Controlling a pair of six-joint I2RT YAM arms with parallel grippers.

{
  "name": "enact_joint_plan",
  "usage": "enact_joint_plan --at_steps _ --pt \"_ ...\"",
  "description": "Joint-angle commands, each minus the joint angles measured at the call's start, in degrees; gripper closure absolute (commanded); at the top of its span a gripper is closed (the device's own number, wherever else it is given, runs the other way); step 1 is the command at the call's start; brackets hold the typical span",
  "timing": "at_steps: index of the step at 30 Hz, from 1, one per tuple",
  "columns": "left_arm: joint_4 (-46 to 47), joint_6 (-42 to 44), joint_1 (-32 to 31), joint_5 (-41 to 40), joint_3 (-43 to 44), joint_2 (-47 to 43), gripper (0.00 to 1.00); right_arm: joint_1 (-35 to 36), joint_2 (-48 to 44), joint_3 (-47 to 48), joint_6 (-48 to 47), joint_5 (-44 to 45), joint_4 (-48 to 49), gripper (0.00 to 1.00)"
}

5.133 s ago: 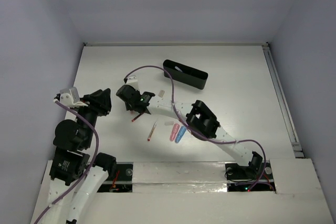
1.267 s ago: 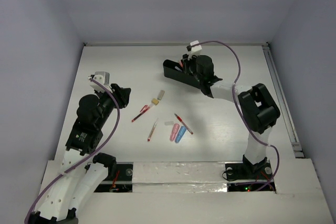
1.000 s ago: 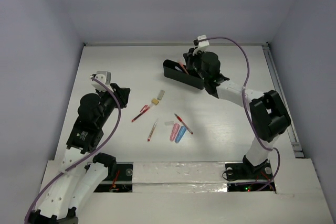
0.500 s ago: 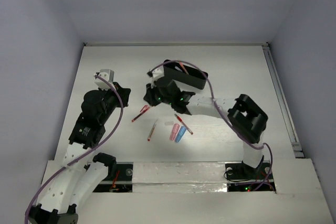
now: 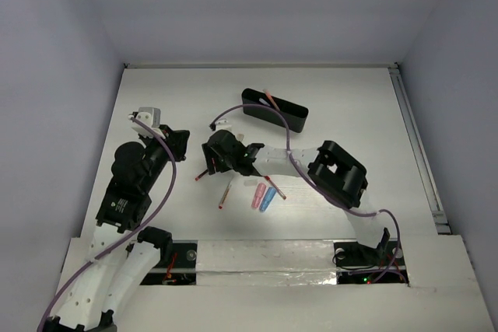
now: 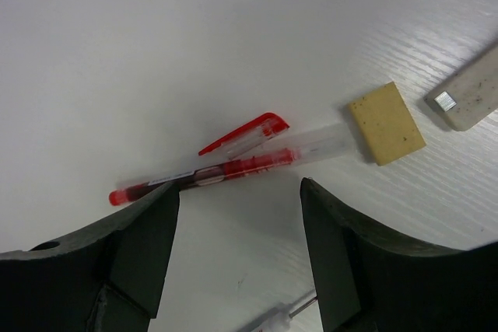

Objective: Sort the stationery into containers
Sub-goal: Pick up the pen from the center of the board.

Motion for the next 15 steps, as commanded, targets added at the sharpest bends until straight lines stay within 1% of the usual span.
enact_joint_plan --at_steps 1,5,9,15 --pt "2.7 -0.2 -0.2 0.2 0.5 -0.7 0.94 0.2 1.8 4.8 1.9 4.7 -2.4 0.31" --pt "2.7 -0.3 -0.2 0.3 0.5 -1.1 0.94 0.2 3.4 6.4 2.2 6.6 -3.6 0.31" --pt "2.7 -0.2 -0.2 0.4 0.5 -1.4 0.94 0.2 3.6 6.4 2.7 6.0 -3.3 0.32" --pt "2.6 -0.1 -0.8 0.3 0.6 -1.6 0.94 0.7 5.0 7.8 2.3 7.9 -5.5 0.38"
